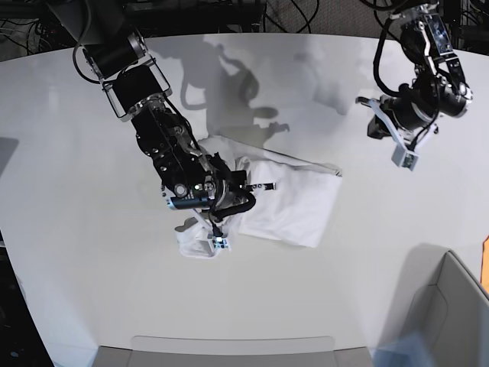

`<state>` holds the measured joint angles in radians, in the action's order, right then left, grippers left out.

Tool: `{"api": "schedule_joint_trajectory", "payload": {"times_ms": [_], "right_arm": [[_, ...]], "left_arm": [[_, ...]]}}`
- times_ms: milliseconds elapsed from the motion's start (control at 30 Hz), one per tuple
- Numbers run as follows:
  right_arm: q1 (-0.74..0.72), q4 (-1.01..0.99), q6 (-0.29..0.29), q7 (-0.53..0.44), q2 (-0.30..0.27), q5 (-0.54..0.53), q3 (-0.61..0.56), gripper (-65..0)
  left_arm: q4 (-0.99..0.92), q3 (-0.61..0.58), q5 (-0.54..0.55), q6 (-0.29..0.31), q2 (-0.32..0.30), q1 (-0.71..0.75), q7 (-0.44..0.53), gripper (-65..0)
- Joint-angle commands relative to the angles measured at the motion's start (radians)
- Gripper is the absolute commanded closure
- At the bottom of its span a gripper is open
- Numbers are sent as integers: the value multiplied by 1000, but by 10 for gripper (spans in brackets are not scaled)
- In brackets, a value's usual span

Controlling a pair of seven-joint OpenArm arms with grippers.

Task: Fold the T-shirt properly
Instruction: 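Bring both grippers together over the shirt, gathering it into a bundle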

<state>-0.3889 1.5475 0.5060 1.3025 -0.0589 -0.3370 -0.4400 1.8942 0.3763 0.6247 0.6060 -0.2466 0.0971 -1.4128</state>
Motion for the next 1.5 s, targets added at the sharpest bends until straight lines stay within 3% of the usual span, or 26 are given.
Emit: {"api": "schedule_joint_trajectory", "payload": {"times_ms": [0,133,333,567,700,833,1000,1067,1200,1467], "right_arm": [[-8,17,19,16,-6,-14,4,0],[41,17,19,13,-51,-17,5,0],[98,77,19,18,-111,-23,5,0],[120,156,12,21,-118,-34,53,0],[104,184,-62,2,-114,-150,128,0],[46,127,-140,-79,-69,-256,224,0],[-75,-66,-189,-100,14,-250,221,0],[-106,-141,-215,-166,41,-250,215,0],[-176,-331,-246,-323,60,-250,116,0],[-298,-660,-251,-559,149,-250,-81,0]], "left_arm": [[17,2,19,2,-7,-44,17,0],[-18,-36,14,-5,3,-179,17,0],[-425,-199,13,-36,16,-363,17,0],[-657,-296,14,-57,16,-408,174,0],[-674,-368,19,-54,16,-415,174,0],[-674,-419,19,-53,16,-412,175,0],[-674,-425,19,-53,16,-388,175,0],[-674,-425,19,-53,16,-383,177,0],[-674,-425,19,-53,16,-383,175,0],[-677,-426,17,-53,13,-382,175,0]]}}
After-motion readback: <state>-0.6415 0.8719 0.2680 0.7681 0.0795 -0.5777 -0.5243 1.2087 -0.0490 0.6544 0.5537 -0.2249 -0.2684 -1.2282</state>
